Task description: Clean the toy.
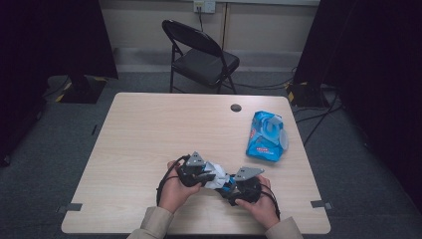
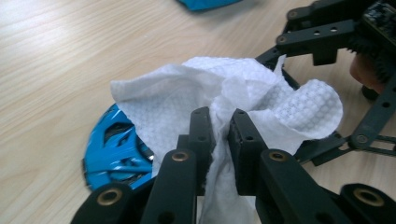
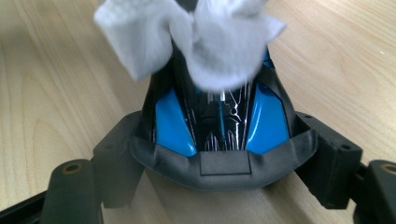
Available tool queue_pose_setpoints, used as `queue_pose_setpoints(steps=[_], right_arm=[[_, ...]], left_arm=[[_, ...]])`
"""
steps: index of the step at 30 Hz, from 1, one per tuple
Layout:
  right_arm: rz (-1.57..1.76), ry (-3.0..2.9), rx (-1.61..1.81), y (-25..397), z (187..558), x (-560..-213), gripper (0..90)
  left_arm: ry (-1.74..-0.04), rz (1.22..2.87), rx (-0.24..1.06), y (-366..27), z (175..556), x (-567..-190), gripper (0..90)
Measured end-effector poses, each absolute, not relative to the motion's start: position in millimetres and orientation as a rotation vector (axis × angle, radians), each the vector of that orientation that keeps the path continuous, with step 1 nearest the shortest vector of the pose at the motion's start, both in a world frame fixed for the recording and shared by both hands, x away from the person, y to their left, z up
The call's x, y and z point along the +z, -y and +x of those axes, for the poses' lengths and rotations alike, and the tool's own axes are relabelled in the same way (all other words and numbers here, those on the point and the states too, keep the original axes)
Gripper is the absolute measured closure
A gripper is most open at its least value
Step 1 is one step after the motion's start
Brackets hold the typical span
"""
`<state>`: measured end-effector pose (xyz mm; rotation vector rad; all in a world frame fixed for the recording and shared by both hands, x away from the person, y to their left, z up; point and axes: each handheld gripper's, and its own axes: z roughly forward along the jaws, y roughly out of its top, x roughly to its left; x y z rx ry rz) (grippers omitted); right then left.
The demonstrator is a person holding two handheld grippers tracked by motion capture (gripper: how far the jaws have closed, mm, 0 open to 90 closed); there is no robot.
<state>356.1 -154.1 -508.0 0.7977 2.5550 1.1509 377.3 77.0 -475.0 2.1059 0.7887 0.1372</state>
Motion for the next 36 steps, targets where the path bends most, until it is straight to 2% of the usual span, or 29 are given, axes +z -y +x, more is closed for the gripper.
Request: queue_pose_setpoints(steps=[30, 36], right_arm=[[0.798, -2.556, 1.151, 154, 356, -508, 24.6], [0.798, -2.556, 1.151, 154, 356, -508, 24.6]], left_arm=[[-0.943, 2.066, 0.224, -112, 398, -488, 81.3], [-0.978, 2.027, 0.197, -116, 401, -491, 81.2]])
